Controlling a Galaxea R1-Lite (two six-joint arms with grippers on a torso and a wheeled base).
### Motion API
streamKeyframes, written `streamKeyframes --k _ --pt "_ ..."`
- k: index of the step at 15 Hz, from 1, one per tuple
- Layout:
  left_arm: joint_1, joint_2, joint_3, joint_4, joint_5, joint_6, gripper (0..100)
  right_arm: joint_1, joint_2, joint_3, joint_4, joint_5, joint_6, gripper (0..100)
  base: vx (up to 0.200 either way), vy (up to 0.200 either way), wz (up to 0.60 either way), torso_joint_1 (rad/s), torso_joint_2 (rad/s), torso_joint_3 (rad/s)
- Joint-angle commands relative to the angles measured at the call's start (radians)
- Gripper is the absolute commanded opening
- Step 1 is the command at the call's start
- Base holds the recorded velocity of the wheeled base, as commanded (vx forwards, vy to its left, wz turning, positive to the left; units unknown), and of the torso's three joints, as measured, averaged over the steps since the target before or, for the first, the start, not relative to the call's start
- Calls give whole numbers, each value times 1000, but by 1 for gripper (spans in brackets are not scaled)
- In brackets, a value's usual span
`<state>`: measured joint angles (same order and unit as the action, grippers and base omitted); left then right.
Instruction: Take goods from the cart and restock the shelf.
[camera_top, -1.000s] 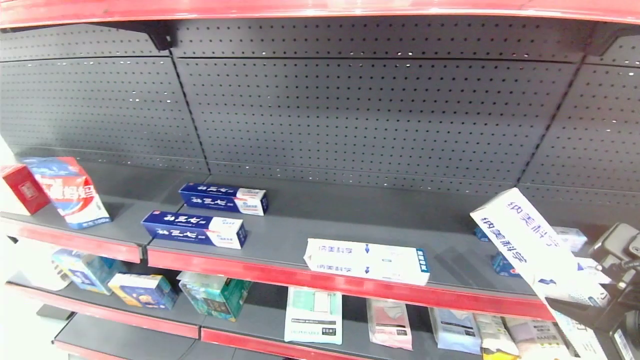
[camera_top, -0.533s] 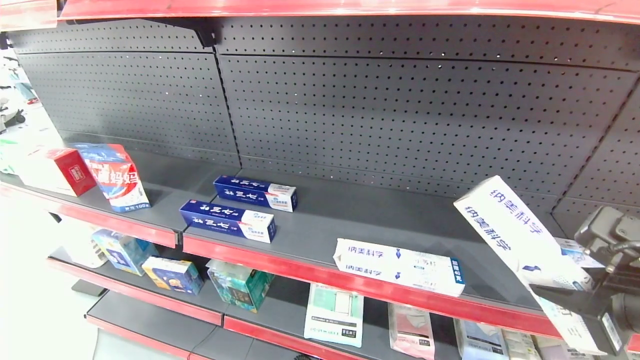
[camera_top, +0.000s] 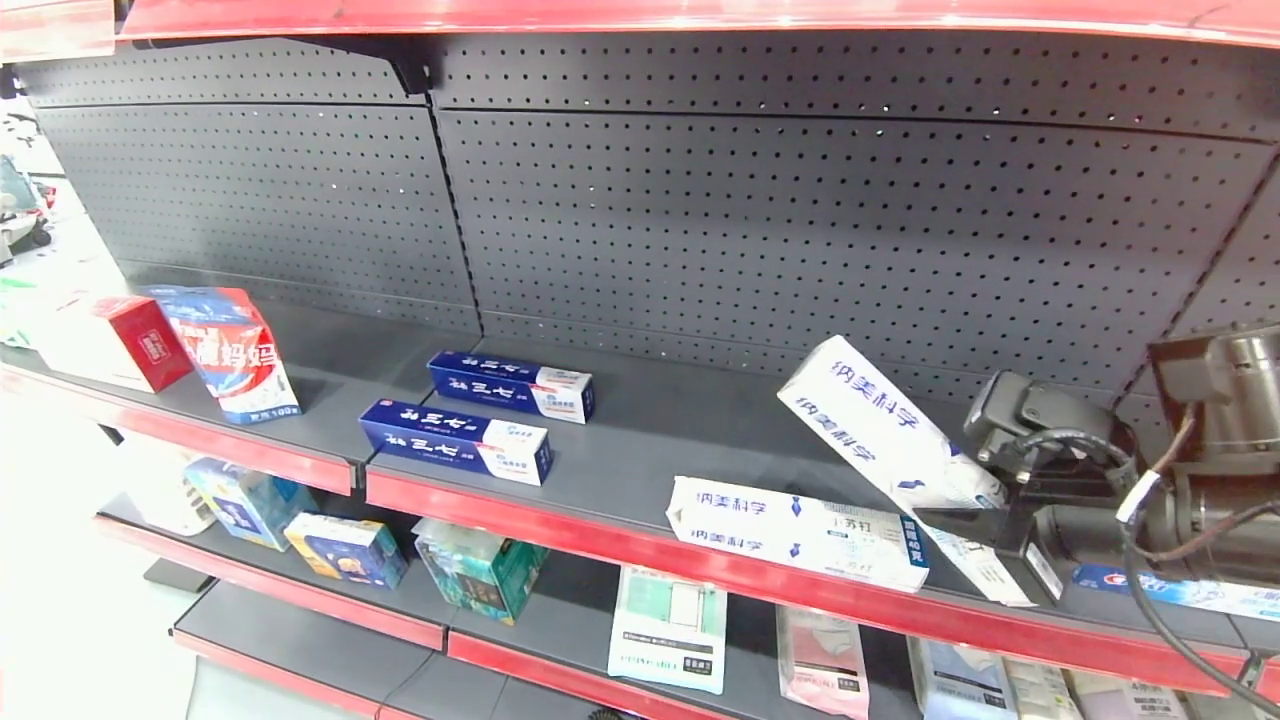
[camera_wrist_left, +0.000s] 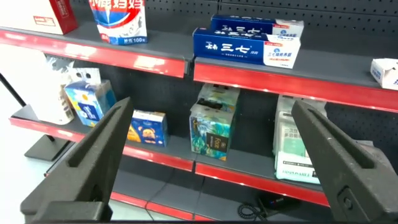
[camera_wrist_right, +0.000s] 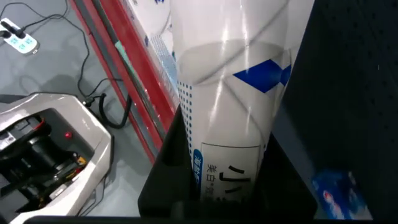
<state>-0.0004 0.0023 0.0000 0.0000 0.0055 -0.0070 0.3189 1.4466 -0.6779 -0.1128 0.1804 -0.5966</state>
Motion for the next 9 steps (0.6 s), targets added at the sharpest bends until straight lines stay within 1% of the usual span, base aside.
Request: streamKeyframes --k 1,3,6,9 --pt "0 -1 0 0 1 -1 100 -17 86 -32 -2 21 -3 0 0 0 0 0 0 0" --pt "0 -1 0 0 1 -1 100 -44 104 -46 1 28 -17 0 0 0 0 0 0 0" --pt "0 -1 0 0 1 -1 100 -132 182 -141 4 91 -114 0 0 0 0 0 0 0" --pt "0 -1 0 0 1 -1 100 -199 241 -183 5 123 -209 0 0 0 0 0 0 0"
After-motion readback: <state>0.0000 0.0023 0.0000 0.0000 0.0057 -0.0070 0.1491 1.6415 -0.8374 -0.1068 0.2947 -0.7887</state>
